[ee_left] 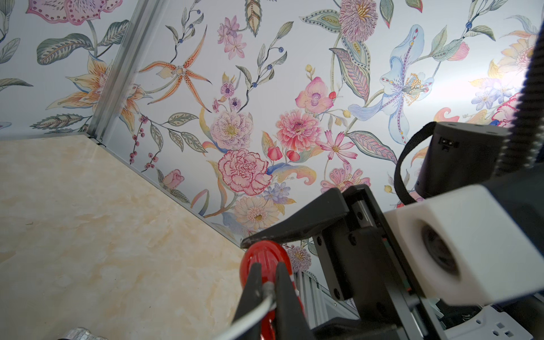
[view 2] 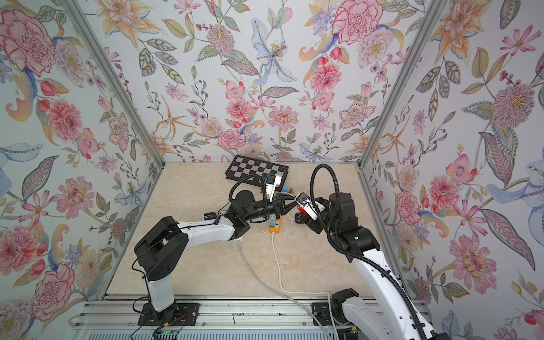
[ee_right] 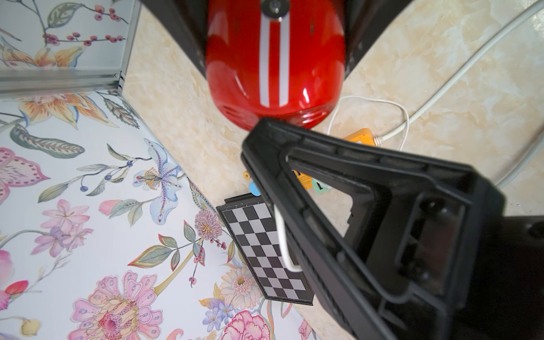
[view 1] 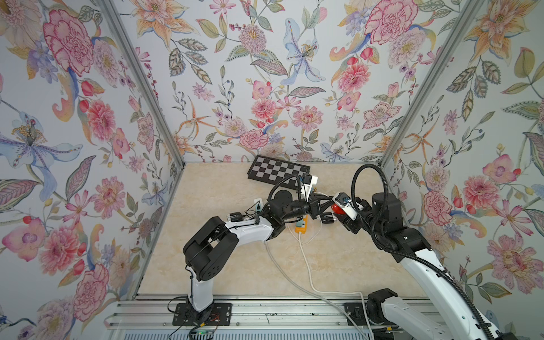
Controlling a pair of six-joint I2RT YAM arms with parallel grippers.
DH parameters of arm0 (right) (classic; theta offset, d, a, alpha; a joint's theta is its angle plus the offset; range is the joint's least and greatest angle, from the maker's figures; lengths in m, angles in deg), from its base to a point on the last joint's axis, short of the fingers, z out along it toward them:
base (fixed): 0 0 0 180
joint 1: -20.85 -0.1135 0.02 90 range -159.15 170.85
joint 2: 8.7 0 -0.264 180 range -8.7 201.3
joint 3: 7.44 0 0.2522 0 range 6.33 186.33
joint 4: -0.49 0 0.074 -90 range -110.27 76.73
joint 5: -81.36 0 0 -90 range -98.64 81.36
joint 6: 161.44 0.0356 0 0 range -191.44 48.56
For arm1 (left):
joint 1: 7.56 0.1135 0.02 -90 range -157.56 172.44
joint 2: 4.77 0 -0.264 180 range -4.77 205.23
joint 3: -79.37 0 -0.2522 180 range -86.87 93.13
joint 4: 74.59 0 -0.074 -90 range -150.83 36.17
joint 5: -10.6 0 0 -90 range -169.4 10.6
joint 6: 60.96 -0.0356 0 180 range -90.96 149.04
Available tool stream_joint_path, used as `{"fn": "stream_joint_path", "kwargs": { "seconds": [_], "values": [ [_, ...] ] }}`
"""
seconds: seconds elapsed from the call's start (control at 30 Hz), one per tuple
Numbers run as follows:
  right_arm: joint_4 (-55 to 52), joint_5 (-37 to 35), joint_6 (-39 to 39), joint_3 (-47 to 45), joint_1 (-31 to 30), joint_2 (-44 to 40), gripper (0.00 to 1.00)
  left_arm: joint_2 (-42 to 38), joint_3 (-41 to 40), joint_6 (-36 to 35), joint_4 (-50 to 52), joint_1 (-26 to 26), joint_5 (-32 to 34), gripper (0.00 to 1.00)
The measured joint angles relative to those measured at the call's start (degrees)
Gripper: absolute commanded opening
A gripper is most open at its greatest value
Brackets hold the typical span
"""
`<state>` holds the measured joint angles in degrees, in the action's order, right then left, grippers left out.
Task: Unplug the electric shaver
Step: Remove the charging cable from the electric shaver.
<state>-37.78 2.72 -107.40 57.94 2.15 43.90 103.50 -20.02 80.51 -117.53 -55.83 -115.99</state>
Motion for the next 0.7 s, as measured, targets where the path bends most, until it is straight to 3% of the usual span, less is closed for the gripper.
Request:
{"fn": "stream_joint_path", "kwargs": {
  "seconds": [0.57, 0.7],
  "values": [
    [4.3, -1.6, -0.4, -2.3, -0.5, -0.1, 0.6, 0.0, -0.1, 2.2, 0.0, 0.7, 2.1, 0.0],
    [4.4, 0.8, -1.5, -2.6, 1.5, -0.3, 0.58, 0.0, -0.1, 2.2, 0.5, 0.6, 2.2, 0.0]
  ]
}}
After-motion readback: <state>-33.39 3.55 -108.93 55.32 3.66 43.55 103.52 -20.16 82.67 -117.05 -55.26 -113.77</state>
